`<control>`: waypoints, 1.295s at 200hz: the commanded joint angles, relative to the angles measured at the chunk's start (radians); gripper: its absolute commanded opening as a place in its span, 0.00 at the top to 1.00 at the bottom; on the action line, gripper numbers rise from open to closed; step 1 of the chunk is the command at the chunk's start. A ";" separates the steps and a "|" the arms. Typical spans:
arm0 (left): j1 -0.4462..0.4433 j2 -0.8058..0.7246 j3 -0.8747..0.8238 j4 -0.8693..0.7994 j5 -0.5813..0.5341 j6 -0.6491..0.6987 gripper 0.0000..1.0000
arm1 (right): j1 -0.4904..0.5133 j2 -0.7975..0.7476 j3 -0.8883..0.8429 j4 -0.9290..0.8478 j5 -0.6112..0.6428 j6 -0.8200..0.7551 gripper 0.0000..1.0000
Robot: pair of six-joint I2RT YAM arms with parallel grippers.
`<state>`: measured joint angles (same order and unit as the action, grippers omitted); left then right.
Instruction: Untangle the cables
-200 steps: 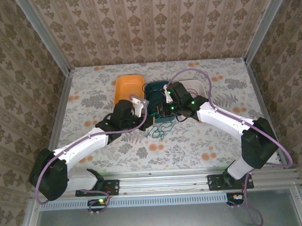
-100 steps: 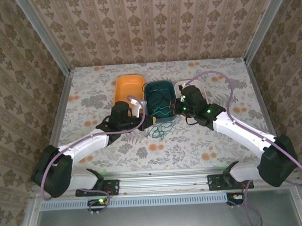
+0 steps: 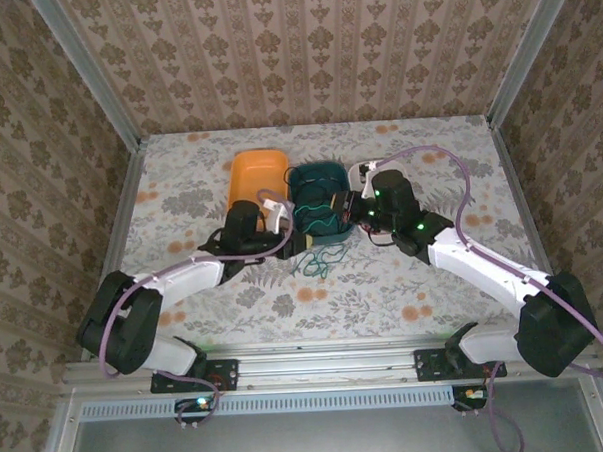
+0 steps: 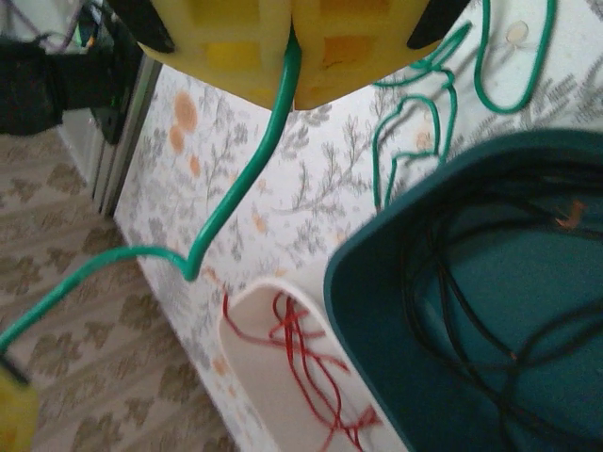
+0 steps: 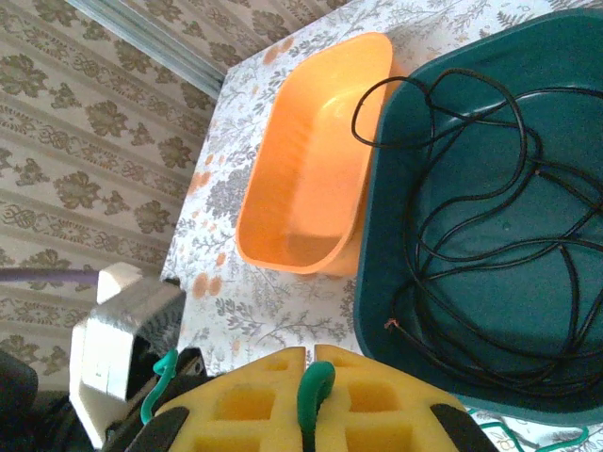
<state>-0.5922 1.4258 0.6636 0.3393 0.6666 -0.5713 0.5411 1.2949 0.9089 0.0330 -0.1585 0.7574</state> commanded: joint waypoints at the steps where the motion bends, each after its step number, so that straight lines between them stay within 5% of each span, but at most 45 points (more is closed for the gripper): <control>1: 0.041 -0.019 -0.043 0.125 0.019 -0.103 1.00 | -0.004 -0.017 0.039 0.010 -0.008 0.017 0.84; 18: 0.060 -0.042 -0.050 0.180 0.016 -0.156 1.00 | -0.004 -0.026 0.036 0.014 0.006 0.019 0.50; 37: 0.080 -0.068 -0.030 0.157 -0.016 -0.190 1.00 | -0.007 -0.057 0.022 0.034 0.041 0.010 0.37; 120: 0.241 -0.102 0.065 -0.201 -0.466 -0.258 1.00 | -0.026 -0.090 0.052 -0.176 0.090 -0.099 0.35; 164: 0.255 0.016 0.188 -0.328 -0.557 -0.202 0.99 | -0.027 -0.054 0.076 -0.281 0.049 -0.148 0.35; 212: 0.253 0.112 0.317 -0.410 -0.622 -0.162 0.63 | -0.003 0.028 0.093 -0.373 -0.045 -0.219 0.36; 259: 0.184 0.071 0.332 -0.421 -0.625 -0.019 0.41 | 0.063 0.162 0.137 -0.475 -0.125 -0.348 0.38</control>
<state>-0.3534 1.5406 0.9886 -0.0456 0.0624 -0.7132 0.5644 1.3838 0.9928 -0.3386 -0.2222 0.5137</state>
